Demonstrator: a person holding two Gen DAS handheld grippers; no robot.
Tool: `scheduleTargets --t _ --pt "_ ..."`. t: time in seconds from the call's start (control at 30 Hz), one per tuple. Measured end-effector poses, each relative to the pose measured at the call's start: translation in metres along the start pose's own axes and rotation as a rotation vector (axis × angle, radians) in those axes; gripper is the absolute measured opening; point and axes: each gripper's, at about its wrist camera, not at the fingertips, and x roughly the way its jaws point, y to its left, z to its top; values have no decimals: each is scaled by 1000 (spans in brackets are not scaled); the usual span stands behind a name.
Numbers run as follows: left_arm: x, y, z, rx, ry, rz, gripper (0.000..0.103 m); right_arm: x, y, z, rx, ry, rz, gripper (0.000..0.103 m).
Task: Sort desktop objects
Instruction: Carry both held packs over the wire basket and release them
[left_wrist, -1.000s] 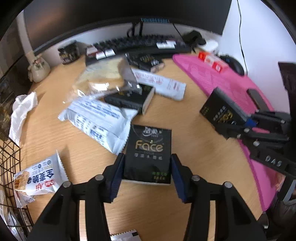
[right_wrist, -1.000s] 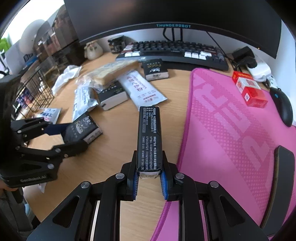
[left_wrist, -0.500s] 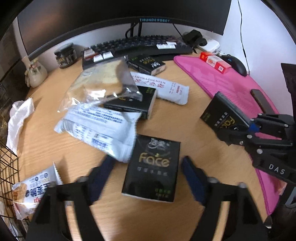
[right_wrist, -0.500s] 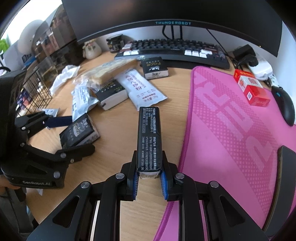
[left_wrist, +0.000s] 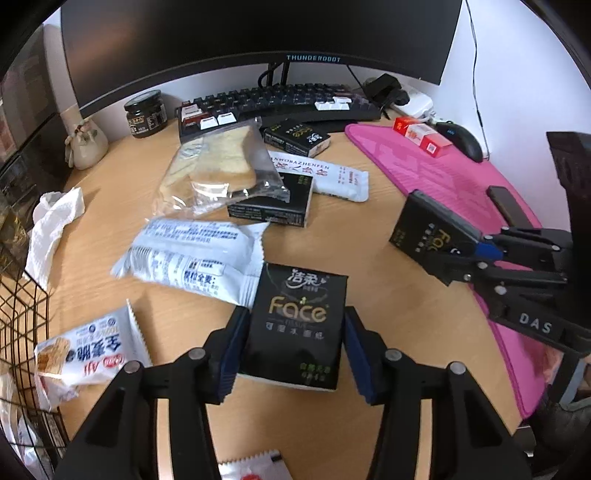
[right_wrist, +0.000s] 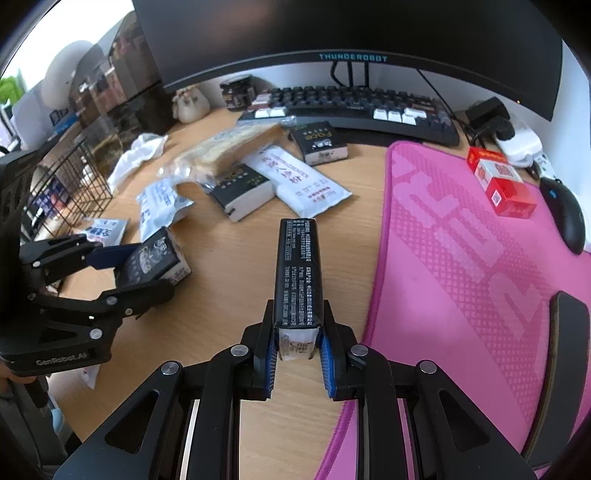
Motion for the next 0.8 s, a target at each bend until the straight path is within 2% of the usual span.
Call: scheduleTargets --t 0.57,0.8 --pt "-62 12 -8 -26 -90 23 52 -42 42 3 -66 -62 19 21" --pt "-111 38 -9 -67 -169 73 52 -60 84 27 -137 -124 71 21"
